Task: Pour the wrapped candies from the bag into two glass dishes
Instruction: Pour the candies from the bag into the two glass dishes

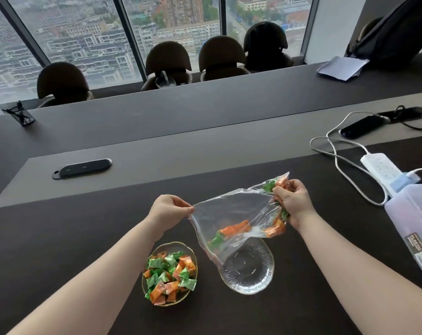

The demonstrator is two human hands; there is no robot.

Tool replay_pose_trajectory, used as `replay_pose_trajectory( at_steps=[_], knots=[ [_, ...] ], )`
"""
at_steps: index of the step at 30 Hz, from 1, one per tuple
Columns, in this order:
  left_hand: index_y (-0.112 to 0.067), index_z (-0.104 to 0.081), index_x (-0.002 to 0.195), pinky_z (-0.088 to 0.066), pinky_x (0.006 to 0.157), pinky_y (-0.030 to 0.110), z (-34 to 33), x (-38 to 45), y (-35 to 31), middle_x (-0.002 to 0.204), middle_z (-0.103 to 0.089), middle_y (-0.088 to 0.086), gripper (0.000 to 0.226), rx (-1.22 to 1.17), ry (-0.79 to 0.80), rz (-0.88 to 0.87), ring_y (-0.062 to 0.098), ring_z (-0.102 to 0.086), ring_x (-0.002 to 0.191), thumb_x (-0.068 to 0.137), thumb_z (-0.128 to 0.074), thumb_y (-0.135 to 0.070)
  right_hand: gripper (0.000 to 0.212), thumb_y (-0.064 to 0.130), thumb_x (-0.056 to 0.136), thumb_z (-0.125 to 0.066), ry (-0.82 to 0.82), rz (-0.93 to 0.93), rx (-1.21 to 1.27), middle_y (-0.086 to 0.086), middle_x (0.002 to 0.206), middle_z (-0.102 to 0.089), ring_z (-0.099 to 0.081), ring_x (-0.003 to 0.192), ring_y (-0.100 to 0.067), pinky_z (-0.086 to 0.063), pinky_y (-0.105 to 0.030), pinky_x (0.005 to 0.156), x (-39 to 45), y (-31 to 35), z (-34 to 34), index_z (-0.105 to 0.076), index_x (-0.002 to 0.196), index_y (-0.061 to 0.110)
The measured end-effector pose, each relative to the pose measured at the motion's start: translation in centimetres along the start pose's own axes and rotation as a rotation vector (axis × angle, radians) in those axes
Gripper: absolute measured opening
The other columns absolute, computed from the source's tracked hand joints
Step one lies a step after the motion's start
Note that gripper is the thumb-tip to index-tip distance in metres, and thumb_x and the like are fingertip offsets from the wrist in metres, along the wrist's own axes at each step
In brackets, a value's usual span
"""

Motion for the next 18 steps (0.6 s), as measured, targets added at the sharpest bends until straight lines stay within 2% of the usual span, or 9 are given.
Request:
replay_pose_trajectory(
  at_steps=[8, 13, 15, 18],
  knots=[
    [-0.015, -0.075, 0.074, -0.045, 0.055, 0.019, -5.3, 0.2, -1.3, 0.071, -0.07, 0.002, 0.009, 0.089, 0.101, -0.017, 0.012, -0.058, 0.067, 0.074, -0.073, -0.023, 0.021, 0.004, 0.079, -0.066, -0.065, 0.077, -0.127, -0.006, 0.083, -0.06, -0.058, 0.07, -0.02, -0.051, -0.035, 0.066, -0.2, 0.6, 5.4, -0.051, 0.08, 0.018],
    [-0.025, -0.072, 0.067, -0.048, 0.061, 0.02, -7.4, -0.1, -0.7, 0.071, -0.071, -0.004, 0.007, 0.18, 0.151, -0.036, 0.011, -0.063, 0.071, 0.074, -0.073, -0.025, 0.02, 0.011, 0.078, -0.071, -0.02, 0.122, -0.239, -0.01, 0.088, -0.061, -0.061, 0.075, -0.022, -0.056, -0.039, 0.074, -0.2, 0.4, 6.2, -0.052, 0.085, 0.013],
    [-0.025, -0.073, 0.068, -0.052, 0.066, 0.025, -7.9, -0.3, -0.4, 0.074, -0.072, -0.004, 0.006, 0.22, 0.158, -0.033, 0.011, -0.065, 0.075, 0.074, -0.073, -0.025, 0.024, 0.016, 0.076, -0.074, 0.011, 0.148, -0.278, -0.008, 0.087, -0.061, -0.061, 0.077, -0.02, -0.057, -0.041, 0.075, -0.4, 0.5, 6.0, -0.053, 0.086, 0.013],
    [-0.031, -0.07, 0.06, -0.055, 0.073, 0.029, -8.5, -0.5, 0.1, 0.071, -0.072, -0.009, 0.013, 0.292, 0.165, -0.029, 0.011, -0.067, 0.075, 0.072, -0.073, -0.028, 0.027, 0.026, 0.074, -0.076, 0.062, 0.234, -0.405, -0.003, 0.084, -0.062, -0.06, 0.077, -0.017, -0.054, -0.037, 0.075, -0.9, 1.3, 5.4, -0.053, 0.084, 0.016]
  ],
)
Point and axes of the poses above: each hand's wrist, its own x-axis towards the middle knuckle, its own z-axis out of the back of the hand, y = z × x, the point moved 2 cm from there along x, towards the middle knuckle
